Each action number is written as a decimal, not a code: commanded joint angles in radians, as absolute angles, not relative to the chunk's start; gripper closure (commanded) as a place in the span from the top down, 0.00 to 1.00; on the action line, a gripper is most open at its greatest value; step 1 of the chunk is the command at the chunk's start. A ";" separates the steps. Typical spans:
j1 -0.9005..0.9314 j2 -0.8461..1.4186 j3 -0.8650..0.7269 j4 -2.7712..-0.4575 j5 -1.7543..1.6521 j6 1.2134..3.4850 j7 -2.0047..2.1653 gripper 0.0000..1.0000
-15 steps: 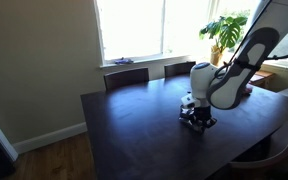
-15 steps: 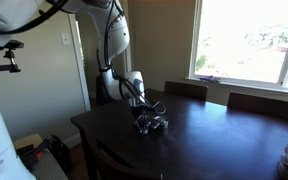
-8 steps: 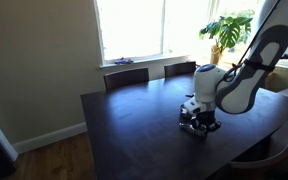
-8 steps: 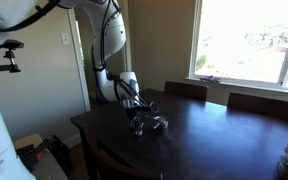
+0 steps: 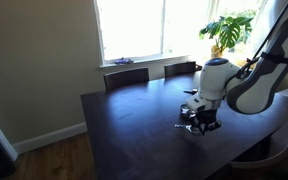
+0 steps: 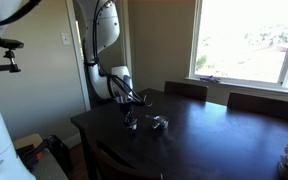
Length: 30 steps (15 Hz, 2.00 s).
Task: Stack the pots in order of size
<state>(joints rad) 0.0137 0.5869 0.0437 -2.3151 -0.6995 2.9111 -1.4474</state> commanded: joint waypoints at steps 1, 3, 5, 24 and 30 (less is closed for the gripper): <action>0.002 0.483 0.042 -2.414 -0.722 2.988 -1.445 0.07; 0.000 0.456 0.041 -2.433 -0.715 3.029 -1.436 0.07; -0.013 0.425 0.053 -2.446 -0.695 3.065 -1.429 0.07; -0.053 0.516 0.031 -2.082 -0.304 2.856 -1.206 0.06; -0.061 0.715 0.033 -1.831 -0.253 2.724 -1.117 0.06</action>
